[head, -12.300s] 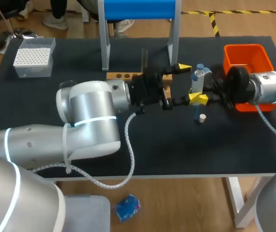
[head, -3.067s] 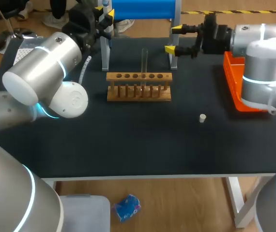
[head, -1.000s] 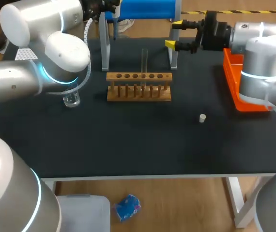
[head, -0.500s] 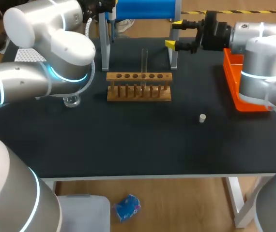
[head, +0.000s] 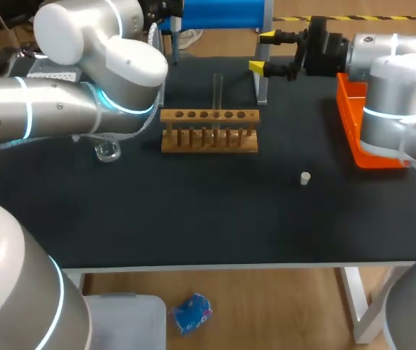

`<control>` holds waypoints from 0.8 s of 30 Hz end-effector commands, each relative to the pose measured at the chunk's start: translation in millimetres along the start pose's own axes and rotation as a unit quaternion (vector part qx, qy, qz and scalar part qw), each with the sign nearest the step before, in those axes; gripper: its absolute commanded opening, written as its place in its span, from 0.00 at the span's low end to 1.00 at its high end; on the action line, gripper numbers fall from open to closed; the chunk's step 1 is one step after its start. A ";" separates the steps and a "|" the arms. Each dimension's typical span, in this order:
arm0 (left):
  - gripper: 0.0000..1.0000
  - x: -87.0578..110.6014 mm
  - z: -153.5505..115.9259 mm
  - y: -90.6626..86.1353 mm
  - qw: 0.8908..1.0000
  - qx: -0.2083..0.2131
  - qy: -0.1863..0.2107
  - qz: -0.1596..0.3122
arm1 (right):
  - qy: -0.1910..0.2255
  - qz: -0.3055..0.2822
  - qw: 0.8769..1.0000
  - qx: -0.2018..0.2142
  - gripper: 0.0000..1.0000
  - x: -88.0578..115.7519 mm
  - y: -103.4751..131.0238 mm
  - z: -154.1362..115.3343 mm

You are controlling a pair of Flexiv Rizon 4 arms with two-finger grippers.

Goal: Invert the test tube, pick up the pipette, mount the tip to pipette, aspirate from beaker and dispense into the tube, eject the tip, return the pipette, and cap with the stopper.

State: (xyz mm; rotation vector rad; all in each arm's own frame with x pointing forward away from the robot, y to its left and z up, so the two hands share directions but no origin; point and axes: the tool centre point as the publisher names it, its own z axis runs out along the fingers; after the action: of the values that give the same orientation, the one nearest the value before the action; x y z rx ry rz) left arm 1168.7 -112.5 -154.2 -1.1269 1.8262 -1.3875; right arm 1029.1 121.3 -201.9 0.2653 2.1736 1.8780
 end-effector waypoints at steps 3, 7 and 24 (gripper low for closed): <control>0.00 2.2 4.1 -0.4 0.998 -0.053 -0.031 -0.007 | 0.000 0.000 1.000 0.000 1.00 -0.1 -0.5 -0.1; 0.00 0.7 5.5 4.8 0.997 -0.063 -0.035 -0.014 | 0.000 0.000 1.000 0.000 1.00 -0.1 -0.5 -0.1; 0.00 -11.7 15.7 23.4 0.994 -0.084 -0.048 -0.043 | 0.000 0.000 1.000 0.000 1.00 -0.1 -0.5 -0.1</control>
State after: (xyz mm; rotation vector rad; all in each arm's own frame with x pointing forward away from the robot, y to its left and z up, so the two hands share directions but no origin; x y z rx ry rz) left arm 1178.0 -106.1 -184.1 -1.3221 1.8336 -1.2641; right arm 1029.1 121.3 -201.9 0.2653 2.1736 1.8780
